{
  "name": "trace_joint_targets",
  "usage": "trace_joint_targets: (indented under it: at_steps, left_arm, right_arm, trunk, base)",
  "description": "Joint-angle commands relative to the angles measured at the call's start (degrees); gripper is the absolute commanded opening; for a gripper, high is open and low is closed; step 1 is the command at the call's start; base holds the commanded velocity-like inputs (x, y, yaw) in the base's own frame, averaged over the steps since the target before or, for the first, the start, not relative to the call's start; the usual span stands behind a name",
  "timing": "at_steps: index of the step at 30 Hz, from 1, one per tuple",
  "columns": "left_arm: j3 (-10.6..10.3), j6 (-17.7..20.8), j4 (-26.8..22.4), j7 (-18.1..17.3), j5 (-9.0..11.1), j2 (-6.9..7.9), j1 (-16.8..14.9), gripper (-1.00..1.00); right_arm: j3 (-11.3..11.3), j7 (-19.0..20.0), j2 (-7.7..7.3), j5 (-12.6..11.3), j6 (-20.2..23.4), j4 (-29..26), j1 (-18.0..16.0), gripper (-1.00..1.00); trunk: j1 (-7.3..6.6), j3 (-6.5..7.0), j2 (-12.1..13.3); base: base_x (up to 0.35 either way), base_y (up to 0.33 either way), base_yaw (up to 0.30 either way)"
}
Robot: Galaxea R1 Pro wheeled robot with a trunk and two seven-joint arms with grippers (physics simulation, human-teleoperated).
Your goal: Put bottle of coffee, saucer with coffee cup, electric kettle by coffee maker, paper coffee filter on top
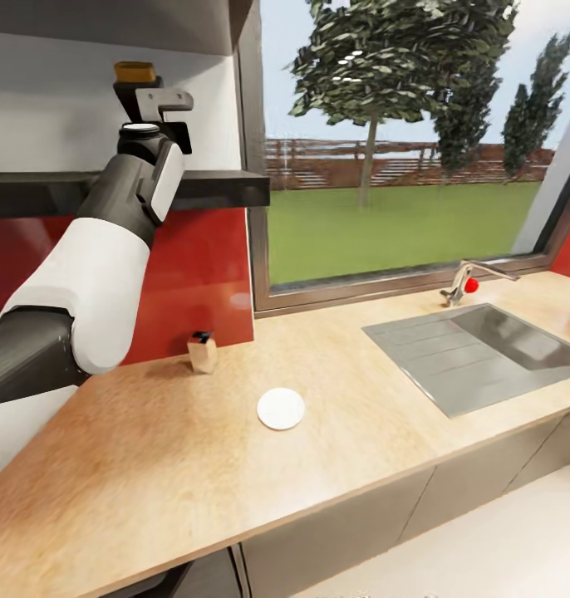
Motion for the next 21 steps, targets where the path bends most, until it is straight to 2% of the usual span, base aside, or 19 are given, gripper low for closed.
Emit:
trace_joint_targets:
  at_steps: [1, 5, 21]
  left_arm:
    - [0.02, 0.42, -0.07, 0.01, -0.53, -0.02, -0.06, -1.00]
    - [0.03, 0.38, -0.09, 0.01, -0.52, -0.09, -0.06, -1.00]
    - [0.03, 0.32, -0.09, 0.01, -0.52, -0.16, -0.06, -1.00]
  right_arm:
    - [0.07, -0.01, 0.00, -0.35, -0.22, 0.07, -0.06, 1.00]
    - [0.07, -0.02, 0.00, -0.35, -0.22, 0.07, -0.06, 1.00]
    - [0.07, 0.00, 0.00, -0.35, -0.22, 0.07, -0.06, 1.00]
  trunk:
    - [0.03, -0.12, -0.13]
    - [0.03, -0.12, -0.13]
    - [0.03, -0.12, -0.13]
  base:
    - [0.000, -0.162, -0.263]
    - [0.000, -0.119, -0.263]
    - [0.000, -0.003, -0.263]
